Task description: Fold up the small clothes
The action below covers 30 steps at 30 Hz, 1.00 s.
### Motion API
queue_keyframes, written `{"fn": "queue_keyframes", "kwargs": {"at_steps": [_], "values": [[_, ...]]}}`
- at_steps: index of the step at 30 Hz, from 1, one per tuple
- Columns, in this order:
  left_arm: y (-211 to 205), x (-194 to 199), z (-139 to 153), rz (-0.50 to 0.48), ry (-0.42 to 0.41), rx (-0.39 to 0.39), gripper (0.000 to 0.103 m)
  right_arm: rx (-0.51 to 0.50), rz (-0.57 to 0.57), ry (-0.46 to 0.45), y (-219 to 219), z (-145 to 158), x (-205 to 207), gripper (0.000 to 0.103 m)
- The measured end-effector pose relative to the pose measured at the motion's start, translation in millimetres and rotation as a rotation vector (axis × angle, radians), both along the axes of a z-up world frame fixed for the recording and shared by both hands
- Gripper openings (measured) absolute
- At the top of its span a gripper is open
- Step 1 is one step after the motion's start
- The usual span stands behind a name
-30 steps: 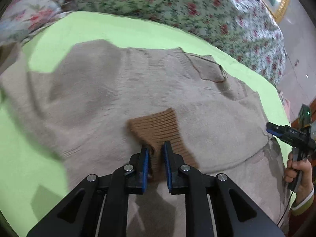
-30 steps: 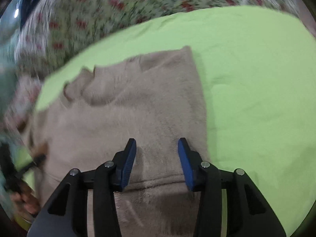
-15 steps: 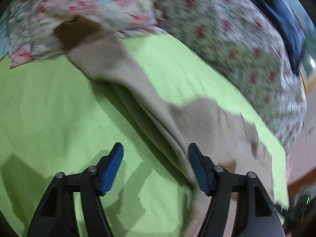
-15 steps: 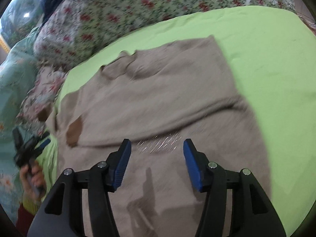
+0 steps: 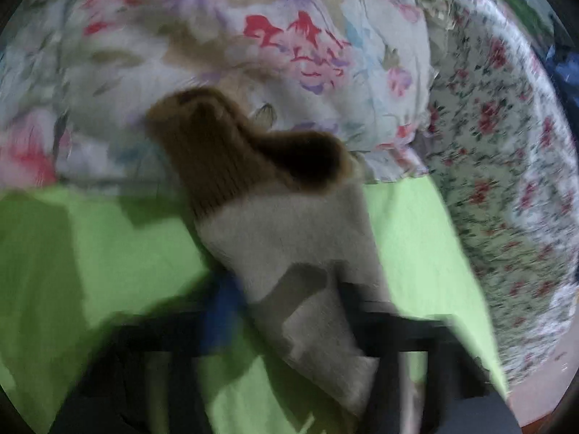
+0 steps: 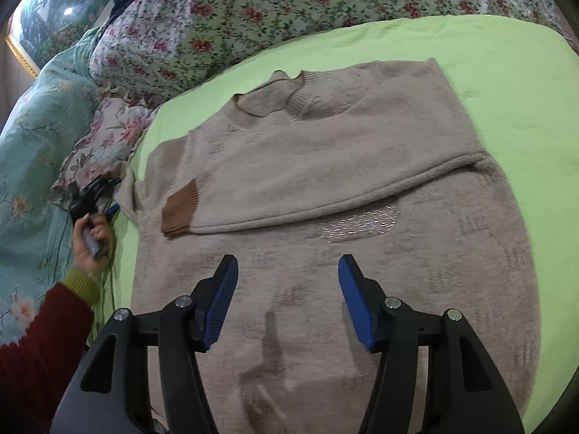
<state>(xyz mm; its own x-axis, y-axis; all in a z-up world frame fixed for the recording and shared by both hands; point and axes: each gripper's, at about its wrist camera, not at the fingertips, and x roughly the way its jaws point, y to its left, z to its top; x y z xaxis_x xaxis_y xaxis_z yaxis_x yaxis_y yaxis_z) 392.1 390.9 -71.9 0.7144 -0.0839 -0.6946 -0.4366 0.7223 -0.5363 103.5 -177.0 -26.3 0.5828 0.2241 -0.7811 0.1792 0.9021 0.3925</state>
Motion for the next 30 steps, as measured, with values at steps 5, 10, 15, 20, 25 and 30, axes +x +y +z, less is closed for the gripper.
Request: {"fn": "queue_keyframes", "kwargs": {"at_steps": [5,10,15,20,25,30], "values": [[-9.2,-16.7,25.2,-0.048,-0.078,0.044,0.004,0.011,0.008,0.003,3.1,-1.9,-3.1,0.059],[-49.1,-51.3,73.9,-0.174,-0.200,0.114,0.004,0.036,-0.013,-0.004,-3.6,-3.7,-8.6,0.059],[-125.2,-70.1,121.7,-0.359,-0.309,0.143,0.004,0.051,-0.031,-0.030,-10.9,1.9,-17.9,0.059],[-228.5,-81.2,156.7,-0.654,-0.394,0.171,0.004,0.061,-0.068,-0.040,-26.5,4.7,-30.6,0.059],[-335.2,-84.0,145.5,-0.901,-0.361,0.213,0.004,0.083,-0.123,-0.044,-47.7,3.4,-46.2,0.059],[-411.9,-79.9,96.2,-1.025,-0.254,0.233,0.004,0.094,-0.165,-0.041,-62.3,0.2,-57.8,0.059]]}}
